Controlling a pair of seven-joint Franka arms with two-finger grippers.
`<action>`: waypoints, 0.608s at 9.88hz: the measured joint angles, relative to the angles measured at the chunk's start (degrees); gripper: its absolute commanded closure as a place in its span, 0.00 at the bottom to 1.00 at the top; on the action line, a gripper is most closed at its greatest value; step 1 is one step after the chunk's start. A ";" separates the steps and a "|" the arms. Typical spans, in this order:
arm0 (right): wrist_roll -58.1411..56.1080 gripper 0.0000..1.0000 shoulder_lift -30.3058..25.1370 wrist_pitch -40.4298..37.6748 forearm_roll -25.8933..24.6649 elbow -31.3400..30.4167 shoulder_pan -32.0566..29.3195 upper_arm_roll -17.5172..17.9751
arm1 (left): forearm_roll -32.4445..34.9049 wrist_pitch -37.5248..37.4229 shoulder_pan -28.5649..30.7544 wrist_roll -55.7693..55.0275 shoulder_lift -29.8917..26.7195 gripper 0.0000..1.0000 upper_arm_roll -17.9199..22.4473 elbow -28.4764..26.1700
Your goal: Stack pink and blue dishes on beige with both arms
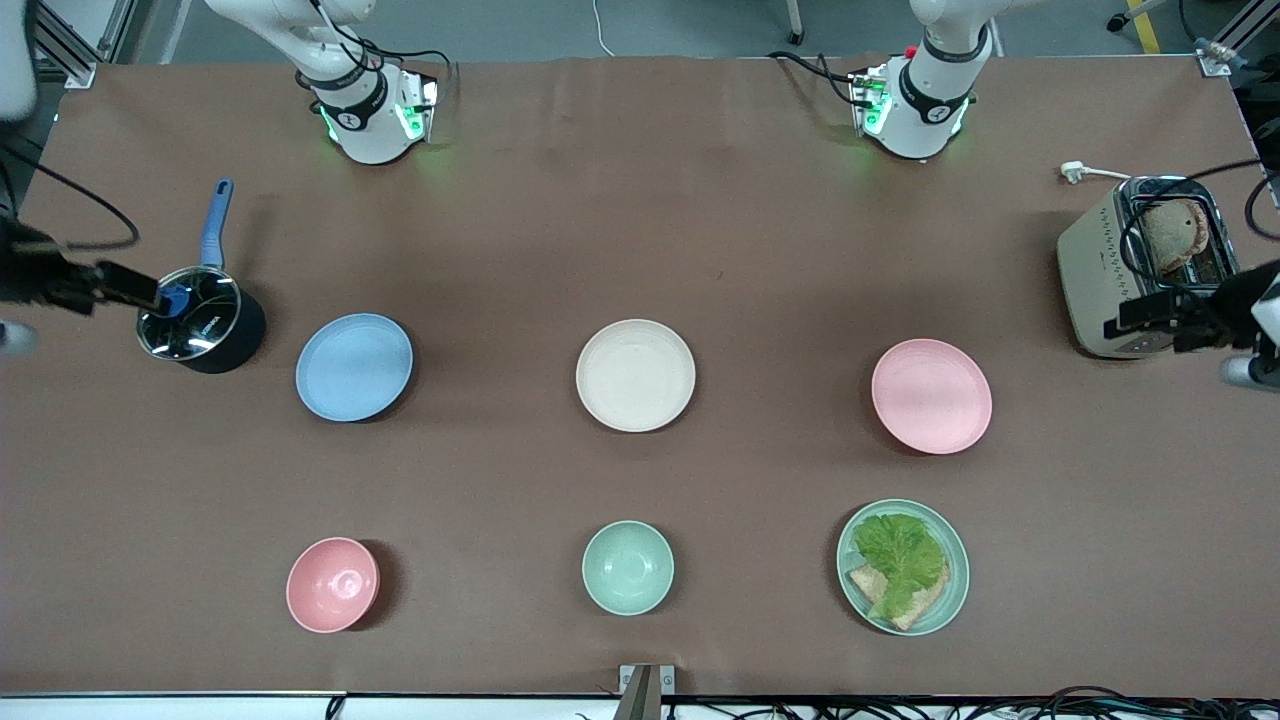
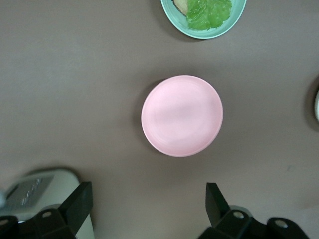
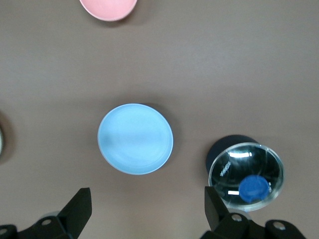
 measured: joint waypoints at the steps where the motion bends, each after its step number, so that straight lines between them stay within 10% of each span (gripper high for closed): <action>1: -3.92 0.00 2.82 4.67 0.35 -2.90 -0.62 -0.07 | -1.21 3.19 0.89 4.10 3.11 0.00 -0.01 -1.09; 6: -22.44 0.00 13.39 26.84 10.90 -16.35 -3.92 -0.31 | -9.16 15.03 1.50 14.31 16.32 0.07 -0.06 -4.91</action>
